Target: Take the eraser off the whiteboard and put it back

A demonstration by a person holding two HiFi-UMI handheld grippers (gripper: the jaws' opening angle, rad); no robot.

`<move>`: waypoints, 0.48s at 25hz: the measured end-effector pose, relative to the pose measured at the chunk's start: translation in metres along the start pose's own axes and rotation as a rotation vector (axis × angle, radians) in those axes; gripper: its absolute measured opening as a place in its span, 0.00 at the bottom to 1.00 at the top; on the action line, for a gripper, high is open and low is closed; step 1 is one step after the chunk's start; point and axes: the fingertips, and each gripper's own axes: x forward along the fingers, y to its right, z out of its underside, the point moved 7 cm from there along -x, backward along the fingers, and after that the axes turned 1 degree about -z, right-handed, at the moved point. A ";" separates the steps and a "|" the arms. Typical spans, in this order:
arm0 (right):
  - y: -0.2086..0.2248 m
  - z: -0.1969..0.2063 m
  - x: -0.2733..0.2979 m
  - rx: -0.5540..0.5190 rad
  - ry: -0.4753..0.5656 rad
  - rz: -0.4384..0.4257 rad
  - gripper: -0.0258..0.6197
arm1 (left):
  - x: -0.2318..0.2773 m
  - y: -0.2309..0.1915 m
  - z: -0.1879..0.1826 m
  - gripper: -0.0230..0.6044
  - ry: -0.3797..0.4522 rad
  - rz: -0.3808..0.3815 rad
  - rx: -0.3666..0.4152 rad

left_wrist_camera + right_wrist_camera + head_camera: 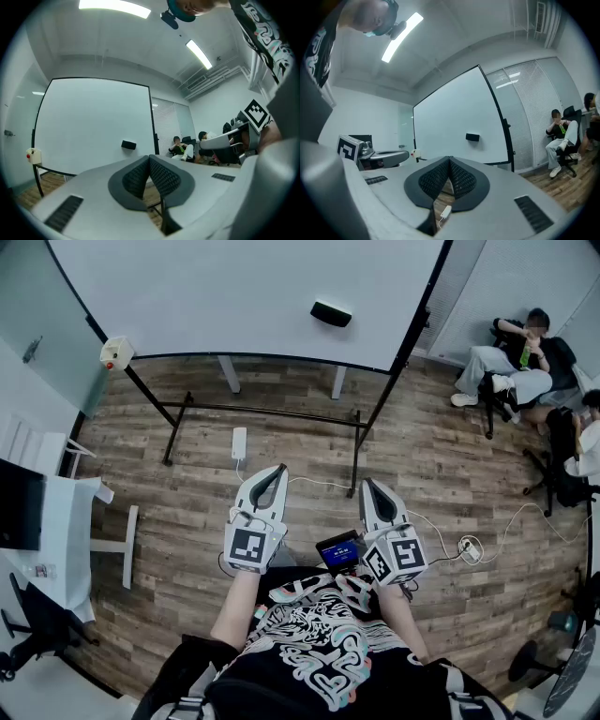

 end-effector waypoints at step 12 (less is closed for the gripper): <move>0.012 0.001 -0.024 -0.008 -0.018 0.035 0.08 | -0.014 0.022 -0.020 0.03 0.062 0.026 -0.024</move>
